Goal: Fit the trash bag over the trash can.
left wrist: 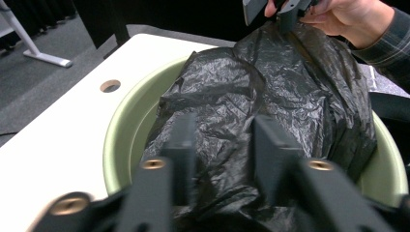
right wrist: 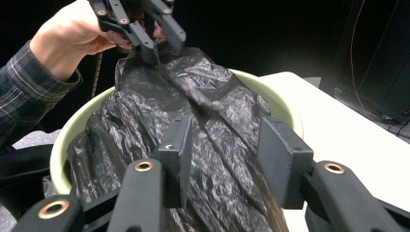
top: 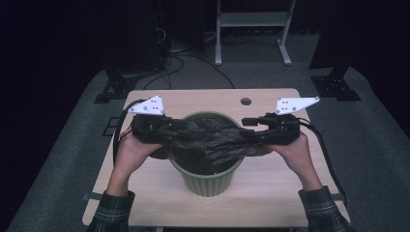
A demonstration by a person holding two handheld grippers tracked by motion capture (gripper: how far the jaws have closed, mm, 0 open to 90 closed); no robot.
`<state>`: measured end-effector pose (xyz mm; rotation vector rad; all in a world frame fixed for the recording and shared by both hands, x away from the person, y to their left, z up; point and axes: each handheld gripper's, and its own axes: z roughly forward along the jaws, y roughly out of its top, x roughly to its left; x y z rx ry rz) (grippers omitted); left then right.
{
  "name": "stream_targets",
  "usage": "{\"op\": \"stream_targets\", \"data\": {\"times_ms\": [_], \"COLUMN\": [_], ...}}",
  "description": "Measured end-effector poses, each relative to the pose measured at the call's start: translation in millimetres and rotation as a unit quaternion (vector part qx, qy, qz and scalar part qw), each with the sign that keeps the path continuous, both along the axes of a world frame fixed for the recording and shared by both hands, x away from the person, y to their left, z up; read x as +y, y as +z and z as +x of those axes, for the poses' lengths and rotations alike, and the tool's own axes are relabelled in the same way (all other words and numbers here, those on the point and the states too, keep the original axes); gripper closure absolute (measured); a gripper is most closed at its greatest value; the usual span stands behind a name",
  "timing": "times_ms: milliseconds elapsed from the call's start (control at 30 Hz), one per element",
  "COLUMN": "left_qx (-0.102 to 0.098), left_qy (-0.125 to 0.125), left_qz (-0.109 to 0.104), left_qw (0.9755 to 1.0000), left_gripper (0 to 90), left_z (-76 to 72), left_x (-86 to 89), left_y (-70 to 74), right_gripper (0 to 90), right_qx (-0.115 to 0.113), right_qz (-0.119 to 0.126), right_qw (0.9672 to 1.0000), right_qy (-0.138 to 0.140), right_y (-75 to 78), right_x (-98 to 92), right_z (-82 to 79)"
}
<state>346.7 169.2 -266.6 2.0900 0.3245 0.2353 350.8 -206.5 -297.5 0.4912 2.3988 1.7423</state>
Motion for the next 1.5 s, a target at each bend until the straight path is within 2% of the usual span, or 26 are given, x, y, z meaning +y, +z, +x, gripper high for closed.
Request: {"op": "stream_targets", "data": {"times_ms": [100, 167, 200, 433, 467, 600, 700, 733, 767, 833, 867, 900, 1000, 1100, 1133, 1167, 1200, 1233, 1267, 1300, 1367, 1400, 1433, 1500], "left_qx": [0.007, 0.01, 0.008, -0.004, 0.0, -0.002, -0.003, -0.003, -0.003, -0.003, -0.002, -0.003, -0.006, -0.008, -0.008, -0.008, -0.008, -0.01, -0.011, -0.01, -0.009, -0.009, -0.005, -0.003], "left_qy": [-0.002, -0.006, 0.003, 0.025, 0.02, 0.018, 0.014, 0.014, 0.011, 0.008, 0.003, 0.0, -0.003, 0.002, 0.002, 0.006, 0.006, 0.008, 0.01, 0.016, 0.022, 0.022, 0.029, 0.044], "left_qz": [-0.002, 0.0, -0.003, -0.038, -0.045, -0.051, -0.057, -0.057, -0.062, -0.062, -0.064, -0.064, -0.073, -0.076, -0.076, -0.081, -0.081, -0.083, -0.083, -0.087, -0.092, -0.092, -0.095, -0.091], "left_qw": [1.0, 0.9999, 1.0, 0.999, 0.9988, 0.9985, 0.9983, 0.9983, 0.998, 0.9981, 0.998, 0.9979, 0.9973, 0.997, 0.997, 0.9967, 0.9967, 0.9965, 0.9964, 0.996, 0.9955, 0.9955, 0.9951, 0.9949], "left_gripper": [84.0, 89.9, 90.0, 90.0, 90.0, 90.0, 90.0, 90.0, 89.9, 90.0, 90.0, 90.0, 90.0, 90.0, 90.0, 90.0, 90.0, 90.0, 90.0, 90.0, 90.0, 90.0, 90.0, 89.9], "left_z": [0.4, 0.6, 0.4, -4.0, -4.5, -5.8, -4.9, -4.9, -4.3, -4.4, -5.2, -6.3, -10.0, -12.2, -12.2, -13.1, -13.1, -13.8, -14.5, -15.5, -14.9, -14.9, -12.9, -9.8], "left_x": [1.8, 2.6, 4.3, 22.8, 25.9, 27.5, 24.7, 24.7, 22.3, 20.7, 18.8, 18.5, 21.6, 28.4, 28.4, 33.7, 33.7, 37.0, 39.9, 45.4, 51.8, 51.8, 57.3, 62.3], "left_y": [0.9, 1.1, 1.9, 10.0, 11.1, 12.7, 13.6, 13.6, 14.3, 14.8, 15.4, 15.9, 18.4, 19.9, 19.9, 20.1, 20.1, 19.8, 19.5, 18.3, 16.2, 16.2, 13.5, 10.2], "right_gripper": [54.9, 54.1, 53.9, 52.1, 52.0, 51.3, 48.3, 48.3, 45.7, 44.6, 42.3, 41.8, 40.7, 45.8, 45.8, 46.6, 46.6, 48.8, 48.8, 54.1, 56.0, 60.0, 60.5, 60.3], "right_qx": [-0.005, -0.007, -0.008, -0.013, -0.013, -0.014, -0.015, -0.015, -0.012, -0.012, -0.014, -0.012, -0.015, -0.013, -0.013, 0.002, 0.002, 0.006, 0.006, 0.013, 0.016, 0.02, 0.016, 0.017], "right_qz": [-0.003, -0.006, -0.008, -0.013, -0.012, -0.009, -0.018, -0.018, -0.024, -0.028, -0.039, -0.044, -0.066, -0.076, -0.076, -0.068, -0.068, -0.072, -0.072, -0.07, -0.067, -0.066, -0.063, -0.069], "right_qw": [1.0, 0.9999, 0.9999, 0.9995, 0.9995, 0.9994, 0.9996, 0.9996, 0.9996, 0.9995, 0.999, 0.9987, 0.9962, 0.9926, 0.9926, 0.9915, 0.9915, 0.9888, 0.9888, 0.9879, 0.9871, 0.9873, 0.9883, 0.9871], "right_qy": [-0.003, -0.004, -0.004, -0.026, -0.028, -0.03, -0.018, -0.018, -0.01, -0.01, -0.018, -0.021, -0.055, -0.094, -0.094, -0.11, -0.11, -0.131, -0.131, -0.138, -0.145, -0.143, -0.138, -0.143], "right_y": [3.1, 4.4, 5.0, 10.2, 11.1, 17.6, 23.2, 23.2, 23.5, 23.3, 22.0, 21.6, 18.4, 14.5, 14.5, 11.7, 11.7, 9.1, 9.1, 5.7, 3.0, 1.5, -0.2, -1.8], "right_x": [4.0, 6.9, 8.4, 12.1, 12.7, 18.1, 35.3, 35.3, 45.3, 49.0, 57.9, 60.1, 64.7, 59.9, 59.9, 53.2, 53.2, 46.9, 46.9, 40.1, 34.9, 32.6, 30.1, 28.0], "right_z": [1.6, 2.6, 3.5, 11.9, 13.5, 17.2, 19.5, 19.5, 20.7, 21.1, 24.0, 25.7, 34.3, 43.6, 43.6, 49.9, 49.9, 54.0, 54.0, 56.5, 57.5, 57.5, 56.9, 56.0]}}
